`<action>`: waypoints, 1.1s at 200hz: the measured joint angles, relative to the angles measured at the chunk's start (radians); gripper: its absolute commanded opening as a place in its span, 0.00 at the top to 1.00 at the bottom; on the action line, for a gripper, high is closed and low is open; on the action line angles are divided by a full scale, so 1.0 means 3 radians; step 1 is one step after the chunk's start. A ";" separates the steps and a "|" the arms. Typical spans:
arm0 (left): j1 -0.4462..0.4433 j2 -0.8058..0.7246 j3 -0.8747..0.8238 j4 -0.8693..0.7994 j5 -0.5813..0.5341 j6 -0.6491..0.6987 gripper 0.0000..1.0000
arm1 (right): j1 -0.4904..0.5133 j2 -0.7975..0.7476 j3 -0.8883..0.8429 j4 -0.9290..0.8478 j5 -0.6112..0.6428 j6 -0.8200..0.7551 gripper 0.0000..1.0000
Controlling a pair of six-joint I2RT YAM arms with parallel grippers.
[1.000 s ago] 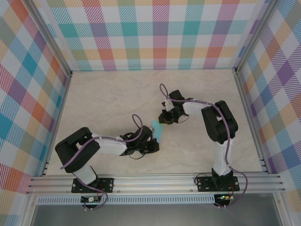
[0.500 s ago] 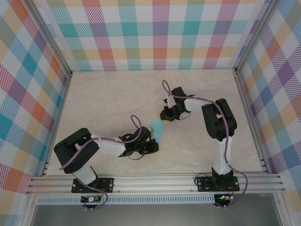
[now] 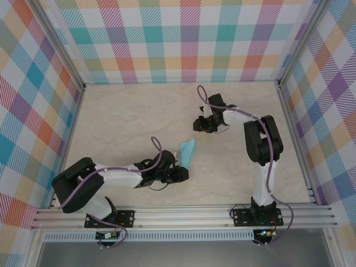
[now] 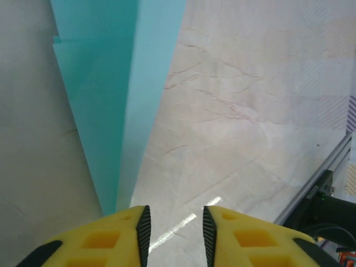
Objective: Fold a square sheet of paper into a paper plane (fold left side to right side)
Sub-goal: Fold the wing for the fifth time at the center of the table, then turn over the paper plane at the center of the table.
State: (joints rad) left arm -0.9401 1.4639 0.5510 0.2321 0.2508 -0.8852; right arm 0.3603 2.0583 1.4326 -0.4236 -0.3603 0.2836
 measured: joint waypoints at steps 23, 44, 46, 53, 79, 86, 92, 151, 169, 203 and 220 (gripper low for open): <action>0.0000 -0.0306 0.0137 -0.0280 -0.0146 0.0132 0.58 | -0.0001 -0.0345 -0.0020 -0.0156 0.0245 -0.0029 0.40; -0.0003 -0.0697 0.0286 -0.0600 -0.0595 0.0300 0.54 | 0.0033 -0.0874 -0.0188 -0.0234 0.0482 0.0065 0.28; -0.0003 -0.0750 0.0296 -0.0637 -0.0669 0.0318 0.54 | 0.0041 -0.0918 -0.0207 -0.0237 0.0505 0.0092 0.27; -0.0003 -0.0899 0.0317 -0.0729 -0.0876 0.0345 0.52 | 0.0080 -0.1127 -0.0312 -0.0251 0.0576 0.0153 0.22; -0.0003 -0.1478 0.0320 -0.1080 -0.1728 0.0402 0.47 | 0.0402 -0.1681 -0.0696 -0.0267 0.0715 0.0425 0.16; -0.0003 -0.1606 0.0320 -0.1165 -0.1933 0.0401 0.47 | 0.0524 -0.1742 -0.0783 -0.0272 0.0726 0.0512 0.16; -0.0003 -0.1690 0.0319 -0.1228 -0.2074 0.0401 0.46 | 0.0631 -0.1759 -0.0848 -0.0285 0.0730 0.0591 0.16; -0.0003 -0.2174 0.0097 -0.1568 -0.2742 0.0347 0.44 | 0.1204 -0.1325 -0.1062 -0.0398 0.0879 0.1119 0.36; -0.0003 -0.2237 0.0048 -0.1685 -0.2799 0.0324 0.44 | 0.1237 -0.1184 -0.1059 -0.0418 0.0940 0.1194 0.49; -0.0003 -0.2345 0.0046 -0.1764 -0.2862 0.0312 0.44 | 0.1288 -0.1050 -0.0993 -0.0486 0.0975 0.1250 0.80; -0.0003 -0.2360 0.0046 -0.1779 -0.2873 0.0312 0.44 | 0.1307 -0.1048 -0.0931 -0.0486 0.0938 0.1209 1.00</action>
State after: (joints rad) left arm -0.9409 0.7559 0.5648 -0.3016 -0.6109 -0.7918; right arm 0.7525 1.7439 1.1534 -0.5694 -0.0788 0.6464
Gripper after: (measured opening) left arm 0.564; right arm 0.107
